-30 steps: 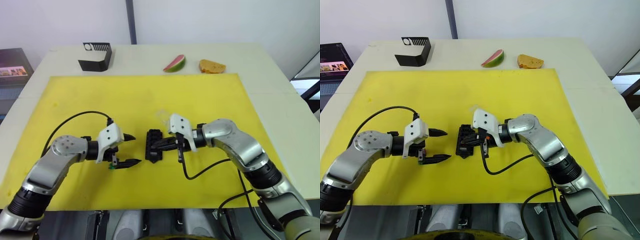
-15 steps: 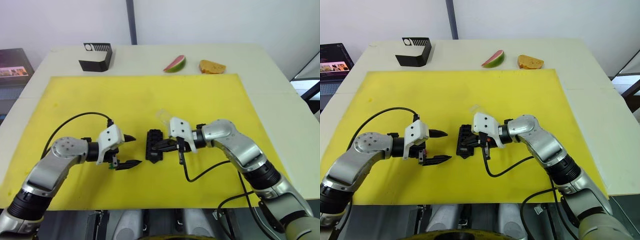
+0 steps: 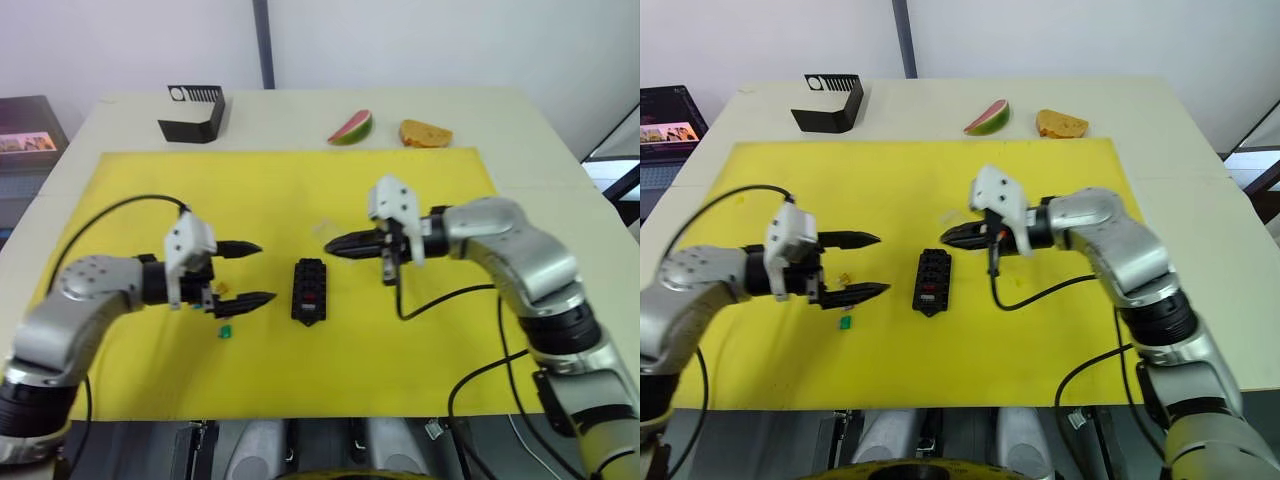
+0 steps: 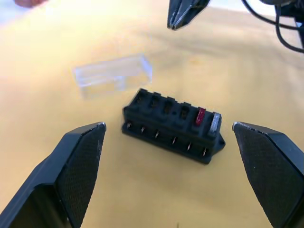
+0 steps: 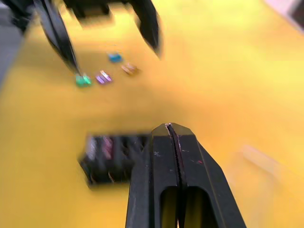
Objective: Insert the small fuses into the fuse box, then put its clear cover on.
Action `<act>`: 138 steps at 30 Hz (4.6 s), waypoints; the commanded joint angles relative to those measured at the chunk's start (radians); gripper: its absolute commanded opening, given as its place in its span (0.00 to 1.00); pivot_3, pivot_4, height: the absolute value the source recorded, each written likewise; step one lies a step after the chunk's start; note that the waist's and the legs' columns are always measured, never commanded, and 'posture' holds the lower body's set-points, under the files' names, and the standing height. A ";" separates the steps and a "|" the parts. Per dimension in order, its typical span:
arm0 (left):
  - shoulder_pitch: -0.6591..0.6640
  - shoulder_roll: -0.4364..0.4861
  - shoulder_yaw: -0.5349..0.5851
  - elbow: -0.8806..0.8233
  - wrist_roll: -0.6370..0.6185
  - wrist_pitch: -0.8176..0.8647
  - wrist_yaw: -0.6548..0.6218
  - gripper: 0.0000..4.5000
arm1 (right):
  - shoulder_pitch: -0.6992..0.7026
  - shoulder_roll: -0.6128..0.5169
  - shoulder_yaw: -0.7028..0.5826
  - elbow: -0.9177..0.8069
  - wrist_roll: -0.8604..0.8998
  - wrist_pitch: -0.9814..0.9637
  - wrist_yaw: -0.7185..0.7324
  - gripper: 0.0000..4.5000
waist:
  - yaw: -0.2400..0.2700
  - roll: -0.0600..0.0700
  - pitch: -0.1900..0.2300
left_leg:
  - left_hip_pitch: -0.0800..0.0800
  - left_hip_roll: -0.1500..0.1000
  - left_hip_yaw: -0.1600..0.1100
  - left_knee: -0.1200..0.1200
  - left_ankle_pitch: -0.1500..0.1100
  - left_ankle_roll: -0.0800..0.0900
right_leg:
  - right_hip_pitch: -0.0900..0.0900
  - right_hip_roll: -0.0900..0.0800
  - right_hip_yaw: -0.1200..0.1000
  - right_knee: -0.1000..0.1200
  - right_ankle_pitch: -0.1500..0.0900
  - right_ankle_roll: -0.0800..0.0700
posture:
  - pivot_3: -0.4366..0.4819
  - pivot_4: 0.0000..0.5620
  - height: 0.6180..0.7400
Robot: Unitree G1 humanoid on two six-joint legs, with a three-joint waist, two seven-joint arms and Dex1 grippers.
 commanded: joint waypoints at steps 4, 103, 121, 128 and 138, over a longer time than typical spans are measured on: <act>0.207 0.188 0.268 0.090 0.021 -0.013 -0.194 1.00 | 0.087 -0.221 -0.153 -0.025 0.039 -0.050 0.136 0.18 | -0.002 0.001 0.001 | 0.000 0.000 0.000 -0.001 -0.003 0.005 | 0.000 0.000 0.000 0.000 0.000 0.000 | 0.48 0.27 1.00; -0.020 0.126 -0.124 0.648 0.043 0.310 -0.412 0.33 | -0.040 0.018 0.037 -0.196 0.125 0.070 -0.071 1.00 | -0.005 0.000 0.000 | -0.001 0.000 0.003 0.004 -0.005 0.009 | -0.002 -0.002 0.000 0.004 0.000 0.000 | 0.48 0.27 1.00; 0.006 0.071 -0.074 0.583 -0.003 0.340 -0.339 0.33 | -0.040 0.021 0.046 -0.189 0.105 0.057 -0.054 1.00 | 0.003 0.000 0.000 | -0.001 0.000 0.003 0.003 -0.005 0.009 | -0.001 -0.002 0.000 0.003 0.000 0.000 | 0.48 0.27 1.00; 0.003 0.066 -0.069 0.578 -0.013 0.352 -0.323 0.33 | -0.041 0.023 0.049 -0.188 0.102 0.058 -0.054 1.00 | 0.002 0.000 0.000 | -0.001 0.000 0.003 0.003 -0.005 0.009 | -0.001 -0.002 0.000 0.003 0.000 0.000 | 0.48 0.27 1.00; 0.017 0.076 -0.068 0.566 -0.008 0.343 -0.327 0.16 | -0.038 0.020 0.048 -0.188 0.102 0.053 -0.049 1.00 | 0.000 0.000 0.000 | -0.001 0.000 0.003 0.003 -0.005 0.009 | -0.001 -0.002 0.000 0.003 0.000 0.000 | 0.48 0.27 1.00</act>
